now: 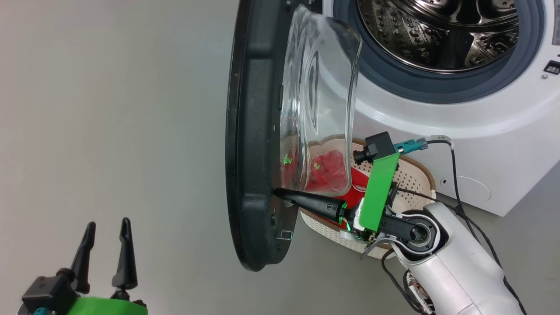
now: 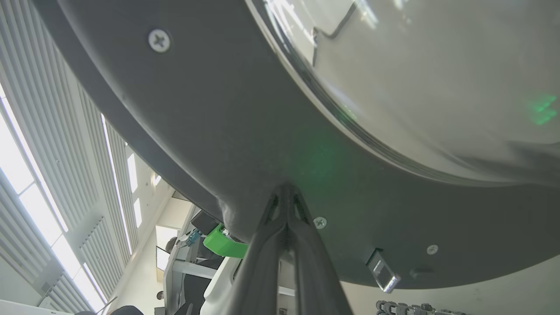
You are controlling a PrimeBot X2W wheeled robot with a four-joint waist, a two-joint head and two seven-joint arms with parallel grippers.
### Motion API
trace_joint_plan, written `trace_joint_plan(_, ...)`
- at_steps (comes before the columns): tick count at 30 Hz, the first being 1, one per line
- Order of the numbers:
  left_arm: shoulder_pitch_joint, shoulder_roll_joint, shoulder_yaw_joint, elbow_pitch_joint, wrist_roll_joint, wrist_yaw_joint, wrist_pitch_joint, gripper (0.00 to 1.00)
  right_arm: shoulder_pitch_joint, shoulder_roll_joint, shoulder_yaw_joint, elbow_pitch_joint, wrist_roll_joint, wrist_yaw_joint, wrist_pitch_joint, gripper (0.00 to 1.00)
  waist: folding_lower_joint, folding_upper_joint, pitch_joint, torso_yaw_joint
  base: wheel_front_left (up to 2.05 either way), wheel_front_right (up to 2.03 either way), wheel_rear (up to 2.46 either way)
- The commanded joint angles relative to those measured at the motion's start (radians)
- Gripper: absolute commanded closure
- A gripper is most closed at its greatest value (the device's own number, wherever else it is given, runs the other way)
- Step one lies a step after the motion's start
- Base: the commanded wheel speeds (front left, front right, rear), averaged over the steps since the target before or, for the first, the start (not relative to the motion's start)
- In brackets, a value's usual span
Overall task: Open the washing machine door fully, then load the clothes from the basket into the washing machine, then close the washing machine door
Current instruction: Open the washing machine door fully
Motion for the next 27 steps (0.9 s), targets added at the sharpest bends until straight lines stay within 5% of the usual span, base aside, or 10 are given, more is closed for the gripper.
trace_joint_plan(1, -0.023, 0.019, 0.031, -0.019, 0.005, -0.003, -0.008, 0.0, -0.032, 0.036, 0.017, -0.025, -0.001, 0.002, -0.007, 1.0, 0.0, -0.0001, 0.0, 0.003, 0.0, 0.0, 0.0)
trace_joint_plan(27, -0.015, 0.024, 0.032, -0.014, 0.01, -0.003, -0.008, 0.0, -0.027, 0.047, 0.019, -0.021, -0.001, 0.002, -0.014, 1.0, 0.0, -0.0001, -0.014, -0.016, 0.0, 0.0, 0.0)
